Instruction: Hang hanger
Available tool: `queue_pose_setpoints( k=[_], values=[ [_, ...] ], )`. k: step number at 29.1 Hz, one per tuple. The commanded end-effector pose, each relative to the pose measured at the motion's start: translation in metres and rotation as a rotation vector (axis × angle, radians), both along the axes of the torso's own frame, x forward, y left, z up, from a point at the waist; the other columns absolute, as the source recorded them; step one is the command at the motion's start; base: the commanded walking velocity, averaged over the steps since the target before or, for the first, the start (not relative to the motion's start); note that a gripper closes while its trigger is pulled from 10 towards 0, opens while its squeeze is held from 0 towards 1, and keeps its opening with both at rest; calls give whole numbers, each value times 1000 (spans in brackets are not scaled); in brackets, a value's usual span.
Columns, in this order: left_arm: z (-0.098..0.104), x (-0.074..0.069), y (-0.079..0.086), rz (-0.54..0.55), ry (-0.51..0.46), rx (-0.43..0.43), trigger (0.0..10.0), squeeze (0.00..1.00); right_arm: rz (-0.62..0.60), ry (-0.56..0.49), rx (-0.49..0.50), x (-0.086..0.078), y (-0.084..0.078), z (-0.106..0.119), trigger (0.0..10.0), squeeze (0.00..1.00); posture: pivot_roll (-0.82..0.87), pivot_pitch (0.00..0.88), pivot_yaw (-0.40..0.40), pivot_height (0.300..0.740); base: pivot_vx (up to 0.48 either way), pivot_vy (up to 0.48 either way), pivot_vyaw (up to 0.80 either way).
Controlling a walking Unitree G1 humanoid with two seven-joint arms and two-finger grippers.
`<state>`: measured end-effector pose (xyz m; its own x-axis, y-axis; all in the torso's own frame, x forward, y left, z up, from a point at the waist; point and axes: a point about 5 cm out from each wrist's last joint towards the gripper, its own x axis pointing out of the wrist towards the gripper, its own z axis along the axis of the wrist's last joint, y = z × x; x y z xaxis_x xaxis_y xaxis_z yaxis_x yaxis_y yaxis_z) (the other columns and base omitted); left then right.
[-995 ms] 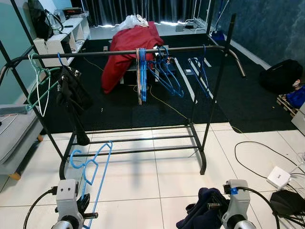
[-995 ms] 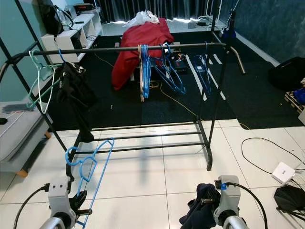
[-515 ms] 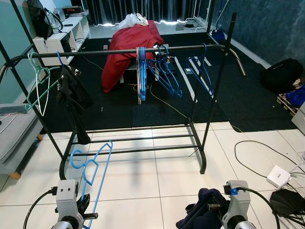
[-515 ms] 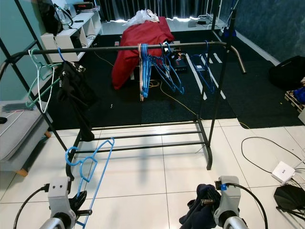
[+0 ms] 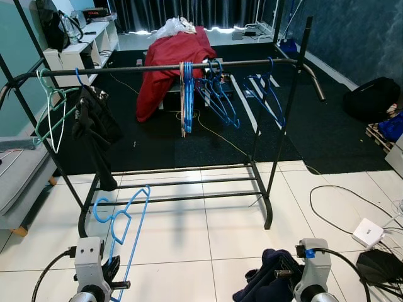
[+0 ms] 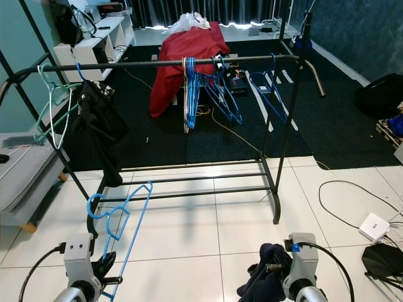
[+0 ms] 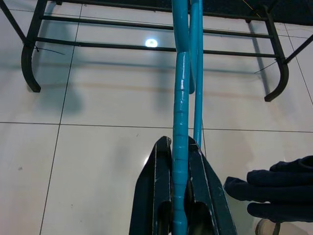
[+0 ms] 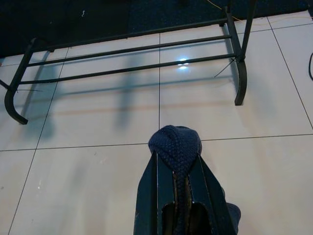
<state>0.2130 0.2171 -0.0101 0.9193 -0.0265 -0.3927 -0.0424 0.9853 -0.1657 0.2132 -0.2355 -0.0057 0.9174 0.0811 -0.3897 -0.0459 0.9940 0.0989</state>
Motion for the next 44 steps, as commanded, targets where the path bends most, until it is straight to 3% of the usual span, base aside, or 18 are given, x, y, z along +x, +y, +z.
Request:
queue_pose_setpoints(
  k=[1,44],
  values=[
    [-2,-3,-1,-1,12,-10,10000,0,-7,-6,13,1,0,2,10000,0,-9,57,23,735,0,0,0],
    [0,1,0,-1,6,-23,10000,0,-4,-9,13,5,1,4,10000,0,-7,73,26,735,0,0,0]
  ],
)
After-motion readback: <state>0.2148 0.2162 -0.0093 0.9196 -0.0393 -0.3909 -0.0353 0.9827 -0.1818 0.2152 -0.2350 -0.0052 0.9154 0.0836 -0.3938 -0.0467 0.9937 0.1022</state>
